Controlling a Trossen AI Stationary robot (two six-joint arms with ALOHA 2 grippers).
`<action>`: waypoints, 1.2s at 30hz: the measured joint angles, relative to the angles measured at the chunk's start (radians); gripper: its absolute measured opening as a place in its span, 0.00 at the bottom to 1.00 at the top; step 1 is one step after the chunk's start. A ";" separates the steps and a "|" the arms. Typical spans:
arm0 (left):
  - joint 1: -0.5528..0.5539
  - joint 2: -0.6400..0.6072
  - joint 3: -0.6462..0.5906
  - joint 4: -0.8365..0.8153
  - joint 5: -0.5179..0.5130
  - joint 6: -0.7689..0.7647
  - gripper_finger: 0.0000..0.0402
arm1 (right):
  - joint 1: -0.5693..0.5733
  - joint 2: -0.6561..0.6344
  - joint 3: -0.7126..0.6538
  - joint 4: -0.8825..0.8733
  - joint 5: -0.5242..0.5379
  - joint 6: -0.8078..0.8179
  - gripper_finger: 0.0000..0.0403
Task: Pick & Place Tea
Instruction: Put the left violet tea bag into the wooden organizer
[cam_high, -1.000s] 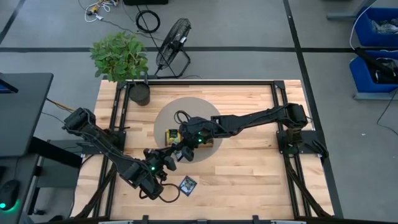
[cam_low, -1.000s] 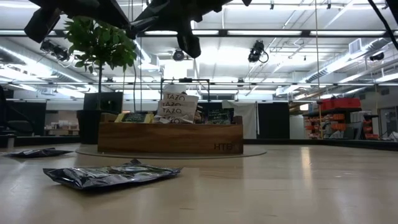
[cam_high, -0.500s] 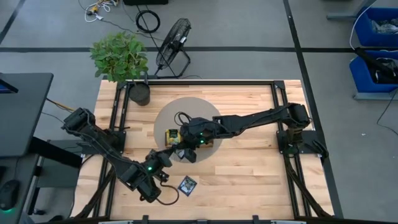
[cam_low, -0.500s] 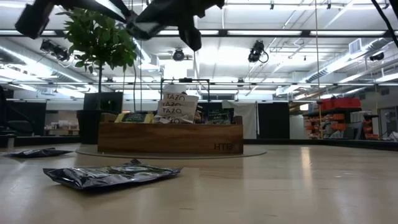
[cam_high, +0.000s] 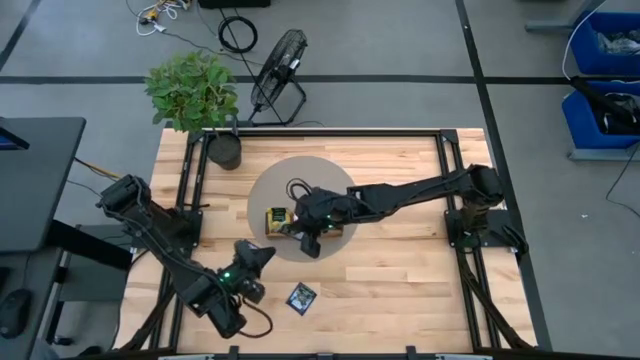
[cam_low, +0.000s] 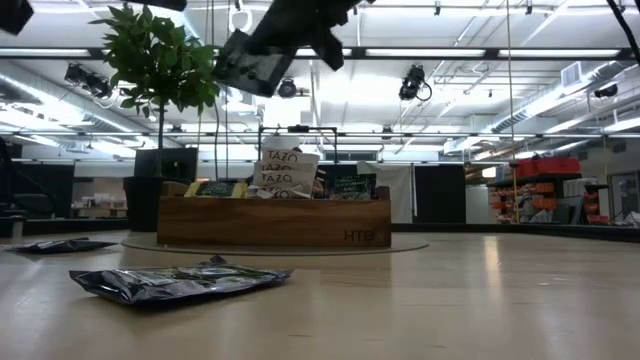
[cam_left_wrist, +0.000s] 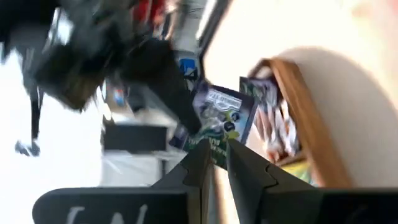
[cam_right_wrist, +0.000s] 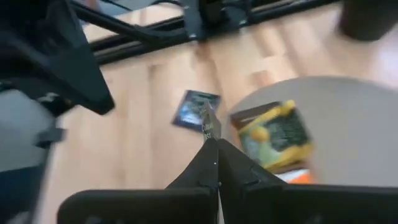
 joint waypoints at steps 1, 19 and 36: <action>0.002 0.000 0.000 -0.001 -0.008 -0.091 0.14 | 0.008 -0.003 0.000 -0.010 0.035 -0.016 0.00; 0.021 -0.015 0.000 -0.044 -0.158 -0.804 0.14 | 0.235 -0.076 -0.095 -0.074 0.643 -0.096 0.00; 0.002 -0.021 -0.001 0.064 -0.125 -0.828 0.13 | 0.467 -0.448 -0.399 -0.026 0.974 0.130 0.00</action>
